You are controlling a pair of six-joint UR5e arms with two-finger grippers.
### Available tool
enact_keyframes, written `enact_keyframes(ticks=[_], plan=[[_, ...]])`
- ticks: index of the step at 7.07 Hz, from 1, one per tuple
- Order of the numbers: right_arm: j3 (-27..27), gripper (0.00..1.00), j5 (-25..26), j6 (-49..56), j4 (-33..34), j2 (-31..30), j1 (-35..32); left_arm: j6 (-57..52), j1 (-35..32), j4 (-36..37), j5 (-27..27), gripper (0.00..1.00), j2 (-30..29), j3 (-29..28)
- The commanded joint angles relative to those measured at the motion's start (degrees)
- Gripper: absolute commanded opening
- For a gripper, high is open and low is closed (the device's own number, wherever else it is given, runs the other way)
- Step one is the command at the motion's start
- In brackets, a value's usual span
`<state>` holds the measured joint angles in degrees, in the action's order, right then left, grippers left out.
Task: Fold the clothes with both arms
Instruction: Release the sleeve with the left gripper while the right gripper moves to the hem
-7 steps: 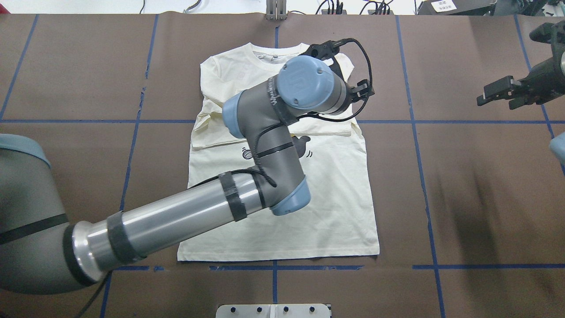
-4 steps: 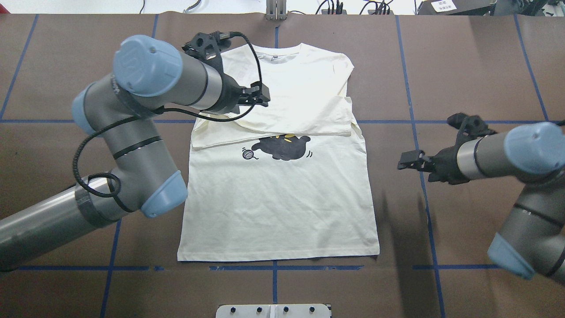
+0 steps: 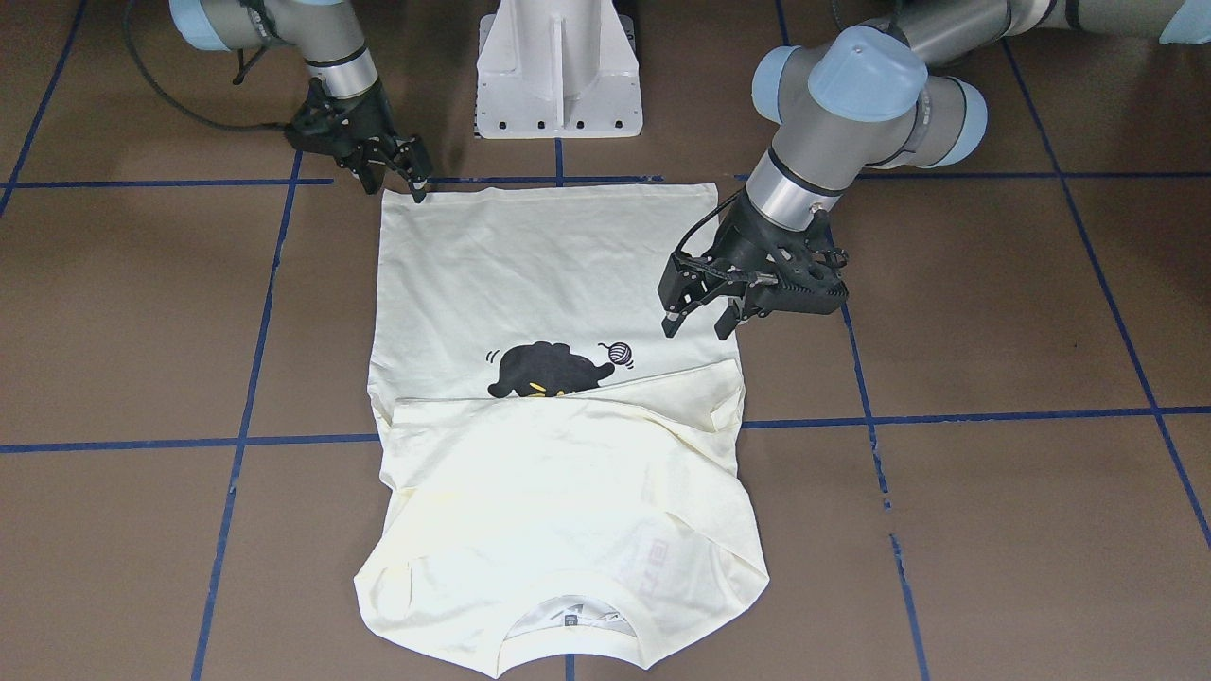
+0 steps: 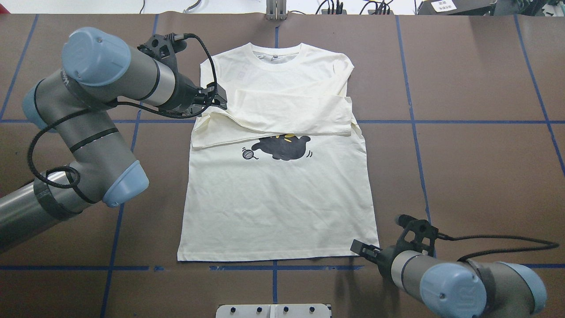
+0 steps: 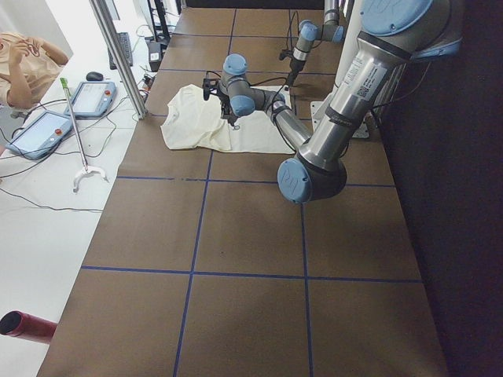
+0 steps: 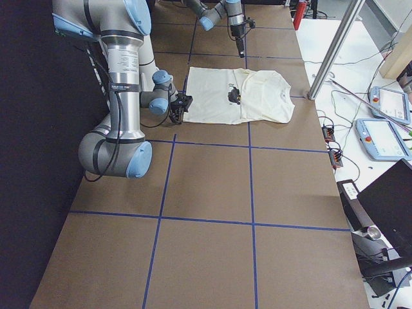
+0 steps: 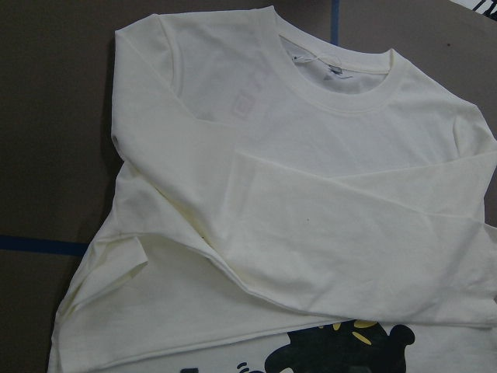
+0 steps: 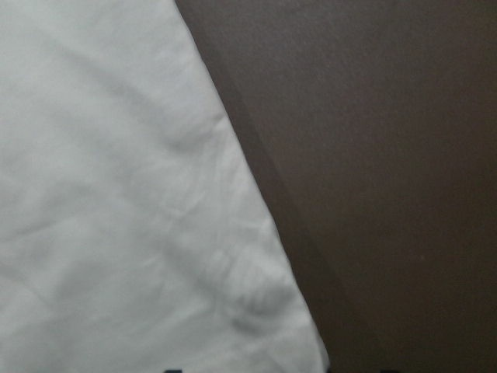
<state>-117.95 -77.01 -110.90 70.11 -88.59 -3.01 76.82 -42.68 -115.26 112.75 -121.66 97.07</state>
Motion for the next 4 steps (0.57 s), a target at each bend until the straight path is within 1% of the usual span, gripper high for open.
enact_keyframes(ticks=[1,2,3,4], plan=[[-0.9,0.83,3.9,-3.3,6.0,0.1,3.7,0.1,-0.1,-0.1,-0.1,0.74,0.2,-0.4],[-0.9,0.80,4.1,-3.2,6.1,0.1,3.4,0.2,0.0,-0.1,-0.1,0.75,0.2,-0.4],[-1.0,0.73,4.1,-3.1,6.2,0.1,1.9,0.2,0.0,-0.1,-0.1,0.75,0.2,-0.5],[-1.0,0.70,4.4,-3.1,6.4,0.2,1.0,0.2,0.0,-0.1,-0.1,0.76,0.2,-0.5]])
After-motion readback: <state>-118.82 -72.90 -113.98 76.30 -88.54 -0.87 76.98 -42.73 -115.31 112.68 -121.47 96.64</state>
